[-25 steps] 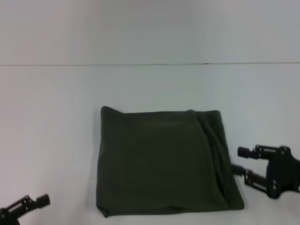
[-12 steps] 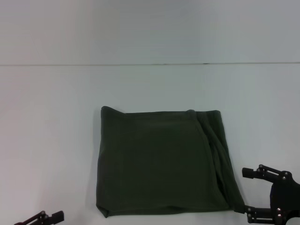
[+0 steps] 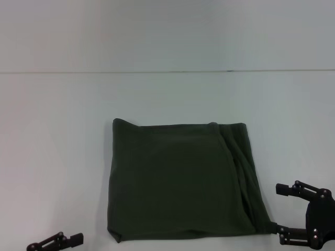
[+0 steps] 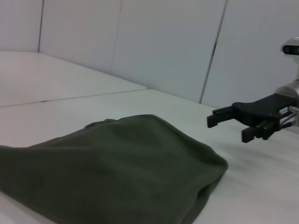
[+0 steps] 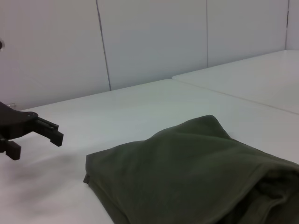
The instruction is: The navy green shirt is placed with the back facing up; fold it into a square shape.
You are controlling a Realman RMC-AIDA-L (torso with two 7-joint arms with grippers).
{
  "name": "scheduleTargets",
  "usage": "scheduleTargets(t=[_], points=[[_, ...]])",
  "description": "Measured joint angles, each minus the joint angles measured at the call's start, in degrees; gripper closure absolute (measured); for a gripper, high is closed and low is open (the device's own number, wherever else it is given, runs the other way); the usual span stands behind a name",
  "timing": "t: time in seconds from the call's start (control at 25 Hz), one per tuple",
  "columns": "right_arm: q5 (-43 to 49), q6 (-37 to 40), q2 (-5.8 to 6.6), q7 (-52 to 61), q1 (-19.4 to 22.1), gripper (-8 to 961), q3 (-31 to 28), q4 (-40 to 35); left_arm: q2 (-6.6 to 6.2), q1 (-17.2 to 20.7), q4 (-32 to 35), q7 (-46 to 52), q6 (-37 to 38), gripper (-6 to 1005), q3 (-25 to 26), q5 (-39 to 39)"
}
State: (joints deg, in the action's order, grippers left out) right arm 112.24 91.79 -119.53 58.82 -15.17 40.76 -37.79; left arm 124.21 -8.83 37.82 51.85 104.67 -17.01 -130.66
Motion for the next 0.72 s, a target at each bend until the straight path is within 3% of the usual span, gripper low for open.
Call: scheduleTargets(t=[0.72], points=[[-0.04,-0.32,-0.18,-0.29,-0.1,7,-0.08,0.1,-0.2,-0.63,-0.03,0.32,0.48,131,3.12,0.57]])
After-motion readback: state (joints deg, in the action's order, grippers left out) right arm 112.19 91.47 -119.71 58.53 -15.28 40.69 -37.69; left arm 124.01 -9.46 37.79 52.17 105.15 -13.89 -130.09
